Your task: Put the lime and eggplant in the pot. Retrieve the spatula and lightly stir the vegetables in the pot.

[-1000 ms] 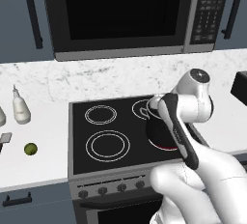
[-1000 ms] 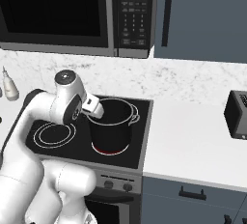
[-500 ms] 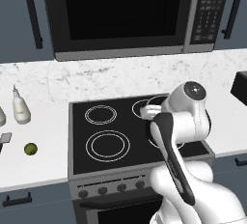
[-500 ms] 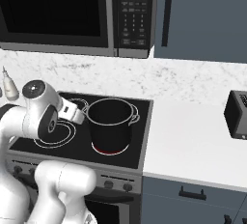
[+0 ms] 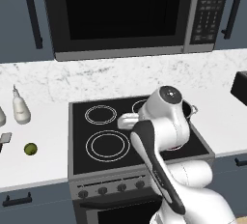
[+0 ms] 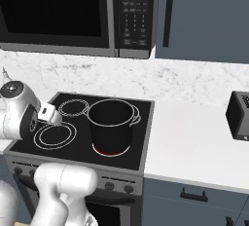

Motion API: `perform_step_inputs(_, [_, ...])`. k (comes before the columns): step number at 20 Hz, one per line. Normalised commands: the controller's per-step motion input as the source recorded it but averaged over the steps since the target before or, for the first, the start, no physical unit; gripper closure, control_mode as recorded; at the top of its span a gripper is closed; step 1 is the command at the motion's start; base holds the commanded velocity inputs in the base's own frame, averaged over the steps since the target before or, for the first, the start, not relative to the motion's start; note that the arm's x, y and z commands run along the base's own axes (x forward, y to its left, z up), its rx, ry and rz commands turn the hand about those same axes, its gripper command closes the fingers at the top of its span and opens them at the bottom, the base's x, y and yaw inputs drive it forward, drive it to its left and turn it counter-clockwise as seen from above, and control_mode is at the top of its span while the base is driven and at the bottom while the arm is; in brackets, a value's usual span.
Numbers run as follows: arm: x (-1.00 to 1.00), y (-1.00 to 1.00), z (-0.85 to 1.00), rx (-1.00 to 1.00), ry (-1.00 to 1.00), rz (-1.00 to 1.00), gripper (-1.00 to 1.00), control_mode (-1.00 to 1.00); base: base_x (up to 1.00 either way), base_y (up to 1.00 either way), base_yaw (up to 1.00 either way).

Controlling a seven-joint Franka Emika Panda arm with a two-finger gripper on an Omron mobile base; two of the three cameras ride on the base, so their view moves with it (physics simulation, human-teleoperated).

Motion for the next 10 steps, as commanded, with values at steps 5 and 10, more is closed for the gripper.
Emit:
perform_step_inputs(5, [-0.02, 1.00, -0.10, -0.09, 0.26, 0.25, -1.00, -1.00, 0.00, 0.00, 0.00])
perform_step_inputs(10, [0.01, 1.00, -0.52, -0.14, 0.20, 0.28, -1.00, -1.00, 0.00, 0.00, 0.00])
